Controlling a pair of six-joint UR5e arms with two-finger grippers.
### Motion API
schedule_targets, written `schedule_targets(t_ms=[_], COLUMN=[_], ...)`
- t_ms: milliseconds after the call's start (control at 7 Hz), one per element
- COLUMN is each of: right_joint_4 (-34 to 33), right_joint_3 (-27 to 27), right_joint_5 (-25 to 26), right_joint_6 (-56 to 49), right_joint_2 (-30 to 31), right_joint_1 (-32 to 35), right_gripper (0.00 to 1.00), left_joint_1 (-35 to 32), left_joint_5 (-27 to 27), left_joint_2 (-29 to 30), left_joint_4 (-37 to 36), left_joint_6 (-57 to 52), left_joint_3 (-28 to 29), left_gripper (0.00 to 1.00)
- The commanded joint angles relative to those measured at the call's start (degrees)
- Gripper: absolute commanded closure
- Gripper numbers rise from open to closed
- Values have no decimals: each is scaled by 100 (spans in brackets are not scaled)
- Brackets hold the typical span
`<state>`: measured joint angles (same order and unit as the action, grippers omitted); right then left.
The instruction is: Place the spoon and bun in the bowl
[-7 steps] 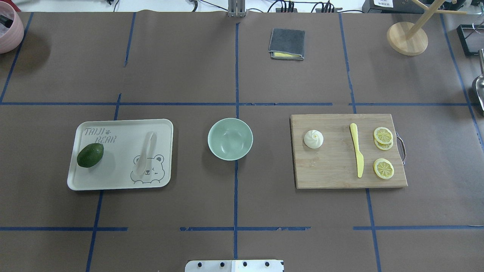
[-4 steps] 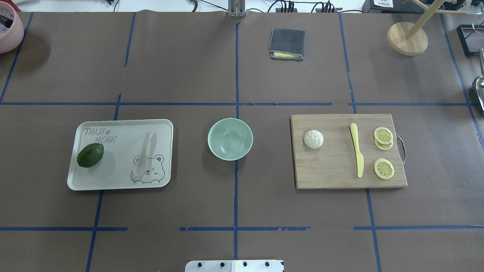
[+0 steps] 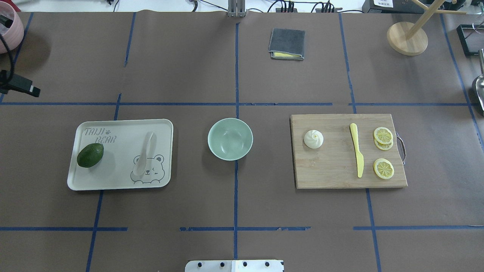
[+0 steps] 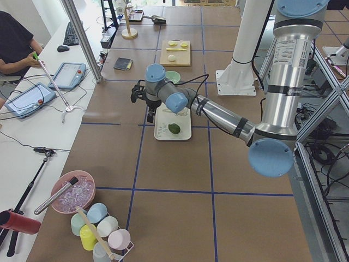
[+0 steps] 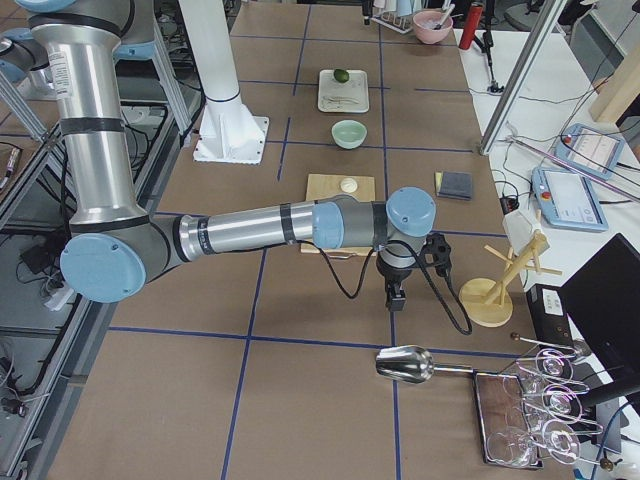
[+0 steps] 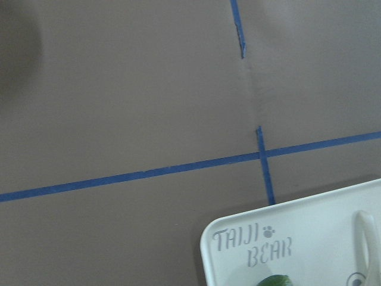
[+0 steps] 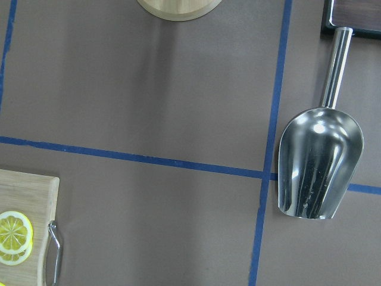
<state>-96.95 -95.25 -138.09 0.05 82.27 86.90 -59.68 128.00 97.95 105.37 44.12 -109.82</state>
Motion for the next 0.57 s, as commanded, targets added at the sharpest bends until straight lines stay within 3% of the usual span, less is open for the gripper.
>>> schedule_targets(t_ms=[0, 429], right_joint_4=[9, 9], right_joint_3=[-107, -687], right_joint_5=[1, 28], right_joint_6=[1341, 1972], right_joint_2=[-359, -396], right_joint_1=[-435, -805], right_gripper=[0, 0], left_joint_1=[1111, 2018], left_joint_5=[-616, -1460], left_joint_2=[530, 856], left_joint_4=[1, 19], left_joint_6=[1392, 2082], left_joint_3=[56, 504], left_gripper=[0, 2])
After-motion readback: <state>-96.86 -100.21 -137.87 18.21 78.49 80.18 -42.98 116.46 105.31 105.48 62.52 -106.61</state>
